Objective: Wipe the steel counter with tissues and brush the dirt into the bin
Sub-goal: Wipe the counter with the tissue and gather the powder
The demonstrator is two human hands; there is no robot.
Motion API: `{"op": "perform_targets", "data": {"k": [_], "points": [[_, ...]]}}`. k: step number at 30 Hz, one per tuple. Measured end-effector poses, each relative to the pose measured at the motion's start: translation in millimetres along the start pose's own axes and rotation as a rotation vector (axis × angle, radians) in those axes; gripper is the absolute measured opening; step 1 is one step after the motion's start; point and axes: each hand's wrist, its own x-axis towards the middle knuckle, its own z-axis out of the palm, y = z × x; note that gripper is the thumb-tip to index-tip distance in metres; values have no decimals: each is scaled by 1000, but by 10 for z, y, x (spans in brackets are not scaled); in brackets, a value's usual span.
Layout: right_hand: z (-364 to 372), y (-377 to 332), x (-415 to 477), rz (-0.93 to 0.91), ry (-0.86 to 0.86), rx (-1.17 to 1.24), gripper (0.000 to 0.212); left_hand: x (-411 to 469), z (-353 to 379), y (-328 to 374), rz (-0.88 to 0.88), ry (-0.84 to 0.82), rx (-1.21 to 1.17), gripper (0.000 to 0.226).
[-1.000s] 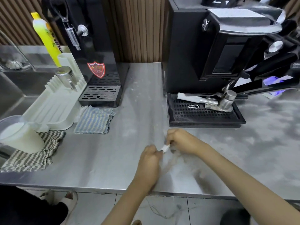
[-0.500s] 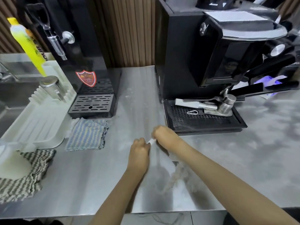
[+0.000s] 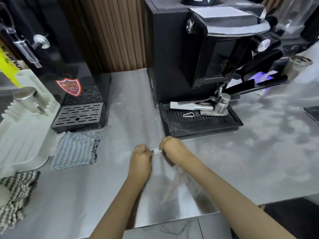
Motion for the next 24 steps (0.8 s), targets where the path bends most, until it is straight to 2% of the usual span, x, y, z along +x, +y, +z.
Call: {"op": "perform_targets", "data": {"k": [5, 8, 10, 11, 14, 15, 17, 19, 23, 24], "points": [[93, 257, -319, -11, 55, 91, 19, -258, 96, 228, 92, -85, 75, 15], [107, 351, -693, 1, 40, 143, 17, -476, 145, 468, 226, -147, 15, 4], [55, 368, -839, 27, 18, 141, 17, -573, 108, 590, 274, -229, 25, 15], [3, 369, -838, 49, 0, 142, 19, -577, 89, 598, 246, -222, 37, 22], [-130, 265, -662, 36, 9, 77, 18, -439, 37, 489, 103, -123, 8, 5], [-137, 206, -586, 42, -1, 65, 22, -377, 21, 437, 79, -112, 23, 11], [-54, 117, -463, 45, -5, 70, 34, -327, 13, 358, 48, -142, 54, 15], [16, 33, -497, 50, 19, 110, 37, -397, 19, 356, -5, -208, 102, 17], [66, 107, -863, 19, 54, 113, 25, -673, 70, 585, 106, -252, 143, 6], [70, 140, -952, 10, 56, 104, 24, -710, 117, 582, 164, -229, 115, 13]]}}
